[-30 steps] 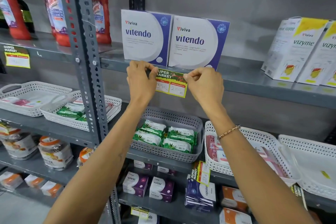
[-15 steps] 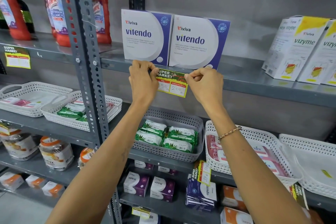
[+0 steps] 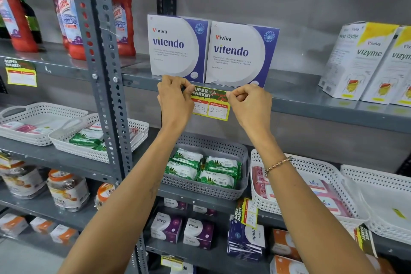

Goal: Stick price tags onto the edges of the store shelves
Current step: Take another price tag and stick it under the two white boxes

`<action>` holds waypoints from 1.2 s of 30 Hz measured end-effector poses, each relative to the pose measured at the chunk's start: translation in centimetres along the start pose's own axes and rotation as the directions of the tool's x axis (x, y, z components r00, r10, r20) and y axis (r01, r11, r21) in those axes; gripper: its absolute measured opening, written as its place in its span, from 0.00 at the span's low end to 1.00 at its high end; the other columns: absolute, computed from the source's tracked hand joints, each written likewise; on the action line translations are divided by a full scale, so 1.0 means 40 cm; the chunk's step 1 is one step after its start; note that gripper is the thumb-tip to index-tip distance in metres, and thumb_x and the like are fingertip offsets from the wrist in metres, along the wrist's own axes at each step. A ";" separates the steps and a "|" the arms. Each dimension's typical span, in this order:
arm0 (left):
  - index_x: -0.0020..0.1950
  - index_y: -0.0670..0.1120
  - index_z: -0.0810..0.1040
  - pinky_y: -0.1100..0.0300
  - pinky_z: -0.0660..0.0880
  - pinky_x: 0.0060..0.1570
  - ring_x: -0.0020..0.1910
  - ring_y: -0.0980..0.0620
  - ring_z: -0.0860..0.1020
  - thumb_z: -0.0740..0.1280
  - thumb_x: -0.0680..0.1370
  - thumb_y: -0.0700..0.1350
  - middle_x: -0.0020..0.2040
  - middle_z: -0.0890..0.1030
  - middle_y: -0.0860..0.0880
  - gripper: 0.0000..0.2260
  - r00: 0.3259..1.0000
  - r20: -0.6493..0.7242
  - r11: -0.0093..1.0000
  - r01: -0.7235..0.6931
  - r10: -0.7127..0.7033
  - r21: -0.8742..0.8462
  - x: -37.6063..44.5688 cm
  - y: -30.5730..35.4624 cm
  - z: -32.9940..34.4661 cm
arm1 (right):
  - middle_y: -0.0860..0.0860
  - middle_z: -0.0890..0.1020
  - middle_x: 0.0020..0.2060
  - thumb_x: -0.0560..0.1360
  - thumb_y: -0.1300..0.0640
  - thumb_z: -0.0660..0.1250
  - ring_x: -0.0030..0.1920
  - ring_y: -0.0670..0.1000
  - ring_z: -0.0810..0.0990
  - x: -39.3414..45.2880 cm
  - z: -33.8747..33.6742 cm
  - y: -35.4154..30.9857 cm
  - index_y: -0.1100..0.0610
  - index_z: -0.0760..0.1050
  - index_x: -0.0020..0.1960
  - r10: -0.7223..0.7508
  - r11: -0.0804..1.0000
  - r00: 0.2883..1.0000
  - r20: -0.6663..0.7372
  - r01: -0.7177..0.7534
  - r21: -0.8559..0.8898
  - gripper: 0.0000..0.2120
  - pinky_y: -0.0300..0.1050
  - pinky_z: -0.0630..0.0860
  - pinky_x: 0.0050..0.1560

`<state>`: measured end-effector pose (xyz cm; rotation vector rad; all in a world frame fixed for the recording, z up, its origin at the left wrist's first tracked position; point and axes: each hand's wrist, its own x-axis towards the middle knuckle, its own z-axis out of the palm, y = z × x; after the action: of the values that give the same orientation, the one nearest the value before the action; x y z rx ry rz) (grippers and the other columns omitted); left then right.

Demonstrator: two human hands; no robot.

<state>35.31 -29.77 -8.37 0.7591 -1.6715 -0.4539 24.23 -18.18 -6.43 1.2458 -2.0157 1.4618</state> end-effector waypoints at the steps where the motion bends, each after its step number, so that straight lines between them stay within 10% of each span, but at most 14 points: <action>1: 0.44 0.44 0.77 0.46 0.71 0.54 0.49 0.50 0.68 0.64 0.77 0.39 0.48 0.69 0.49 0.03 1.000 -0.005 1.000 0.003 -0.003 0.002 -0.001 0.001 0.002 | 0.50 0.82 0.30 0.71 0.56 0.69 0.36 0.50 0.79 -0.001 0.004 0.001 0.57 0.80 0.36 -0.003 1.000 1.000 -0.016 0.003 0.002 0.07 0.45 0.76 0.45; 12: 0.57 0.43 0.69 0.50 0.67 0.52 0.49 0.52 0.68 0.76 0.68 0.48 0.50 0.69 0.53 0.24 1.000 -0.021 0.993 -0.016 0.013 -0.113 -0.024 0.026 0.017 | 0.53 0.76 0.47 0.64 0.41 0.74 0.46 0.54 0.76 -0.022 0.054 -0.033 0.58 0.65 0.51 -0.055 0.992 0.983 -0.177 0.034 -0.120 0.29 0.46 0.71 0.36; 17: 0.55 0.45 0.69 0.47 0.72 0.53 0.49 0.52 0.69 0.78 0.65 0.50 0.49 0.70 0.53 0.26 0.999 -0.036 0.984 0.022 -0.029 -0.179 -0.017 0.022 0.016 | 0.54 0.76 0.46 0.65 0.49 0.75 0.46 0.57 0.77 -0.016 0.071 -0.040 0.58 0.65 0.49 -0.066 0.979 0.973 -0.221 0.021 -0.202 0.24 0.49 0.74 0.36; 25: 0.47 0.44 0.72 0.70 0.70 0.39 0.36 0.57 0.69 0.73 0.70 0.38 0.44 0.76 0.50 0.12 0.999 -0.024 0.976 0.019 -0.025 -0.216 0.014 -0.004 -0.004 | 0.51 0.77 0.39 0.68 0.59 0.72 0.39 0.52 0.75 0.013 0.027 -0.037 0.54 0.64 0.45 0.053 0.995 0.994 -0.091 -0.060 -0.079 0.16 0.47 0.71 0.37; 30: 0.46 0.44 0.72 0.67 0.70 0.38 0.35 0.59 0.69 0.66 0.73 0.35 0.42 0.74 0.47 0.06 0.969 -0.230 0.966 0.032 -0.093 -0.255 -0.084 -0.019 0.014 | 0.48 0.76 0.34 0.68 0.60 0.73 0.34 0.46 0.74 -0.056 -0.037 0.025 0.54 0.67 0.40 -0.041 0.991 0.996 -0.081 0.051 0.126 0.14 0.42 0.73 0.39; 34: 0.44 0.45 0.69 0.69 0.65 0.36 0.36 0.54 0.69 0.66 0.77 0.44 0.40 0.73 0.46 0.07 0.975 0.015 0.935 0.217 -0.221 -0.280 -0.333 -0.071 0.104 | 0.46 0.78 0.34 0.69 0.55 0.73 0.33 0.43 0.75 -0.240 -0.051 0.181 0.55 0.73 0.40 0.082 0.994 0.986 0.142 -0.092 0.063 0.09 0.36 0.73 0.37; 36: 0.44 0.44 0.70 0.68 0.65 0.36 0.37 0.52 0.72 0.67 0.77 0.46 0.40 0.75 0.46 0.08 0.875 0.271 0.871 0.455 -0.400 -0.185 -0.459 -0.120 0.163 | 0.48 0.79 0.34 0.70 0.55 0.73 0.34 0.45 0.77 -0.328 -0.046 0.274 0.56 0.75 0.40 0.211 0.977 0.953 0.218 -0.214 -0.012 0.08 0.41 0.78 0.40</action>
<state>32.06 -21.10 -26.18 0.9249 -1.6069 -1.0784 22.18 -9.83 -21.34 1.2760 -2.3539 1.4875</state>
